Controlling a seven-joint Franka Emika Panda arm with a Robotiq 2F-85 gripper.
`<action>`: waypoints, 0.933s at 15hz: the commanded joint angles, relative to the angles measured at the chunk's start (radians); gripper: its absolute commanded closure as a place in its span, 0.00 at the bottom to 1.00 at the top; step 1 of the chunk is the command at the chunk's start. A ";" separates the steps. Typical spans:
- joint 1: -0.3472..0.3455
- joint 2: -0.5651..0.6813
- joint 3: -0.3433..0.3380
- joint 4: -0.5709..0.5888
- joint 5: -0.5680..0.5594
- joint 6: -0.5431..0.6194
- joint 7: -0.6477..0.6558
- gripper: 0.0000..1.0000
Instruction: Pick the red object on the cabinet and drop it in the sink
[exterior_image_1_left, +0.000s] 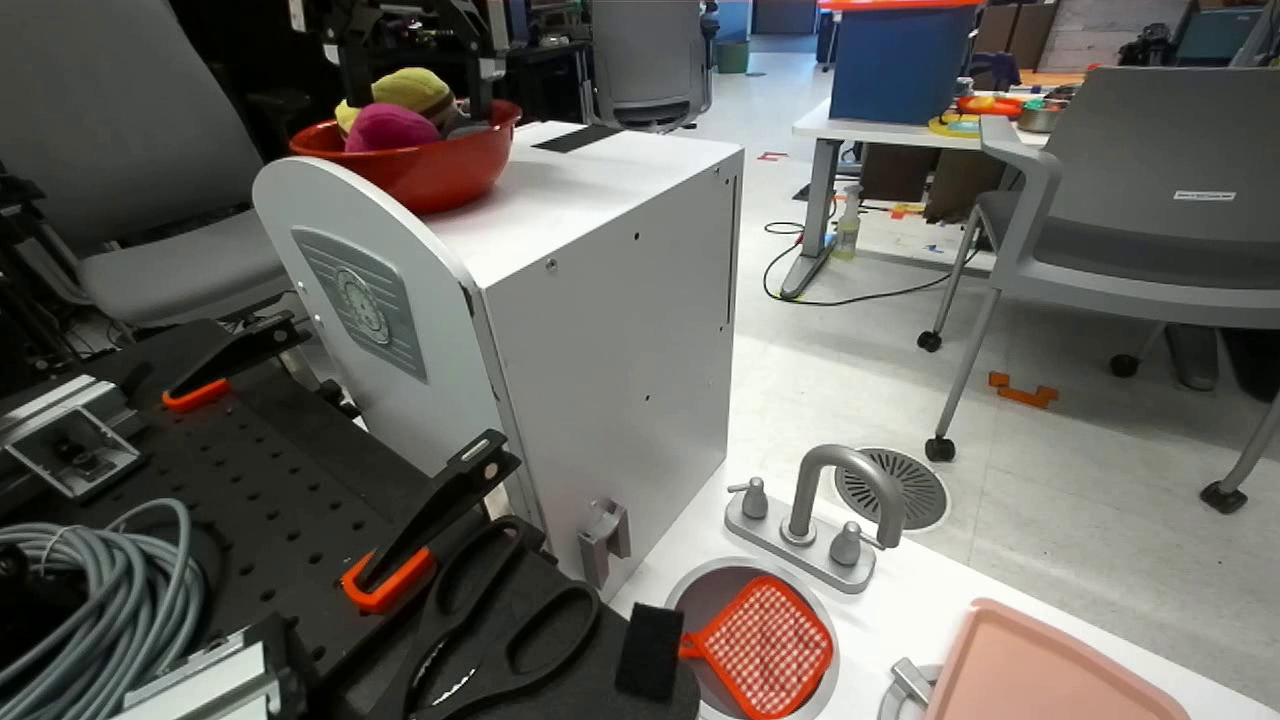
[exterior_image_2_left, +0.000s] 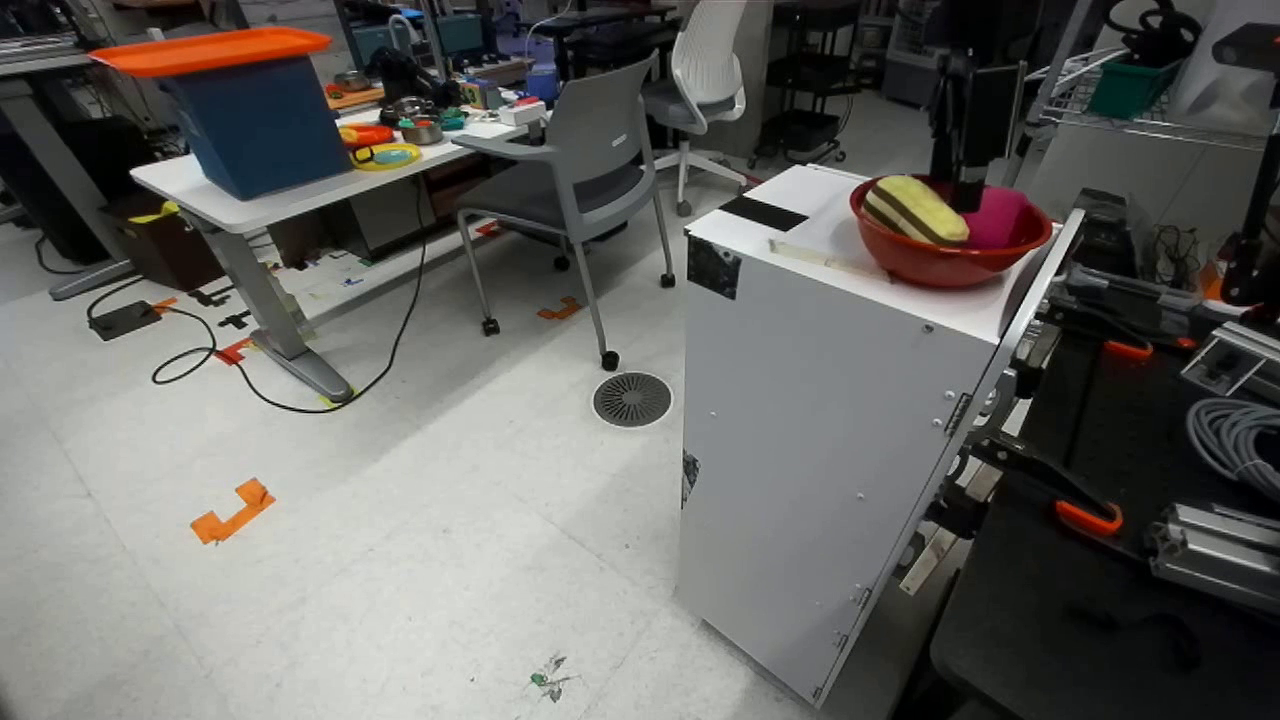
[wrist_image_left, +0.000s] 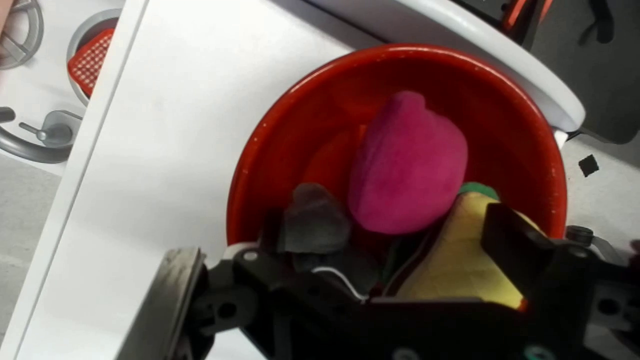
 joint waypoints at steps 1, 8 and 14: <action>0.000 -0.002 0.003 0.013 0.001 -0.030 -0.012 0.00; -0.002 -0.005 0.002 0.012 0.006 -0.040 -0.014 0.33; -0.002 -0.004 0.001 0.014 0.005 -0.065 -0.009 0.80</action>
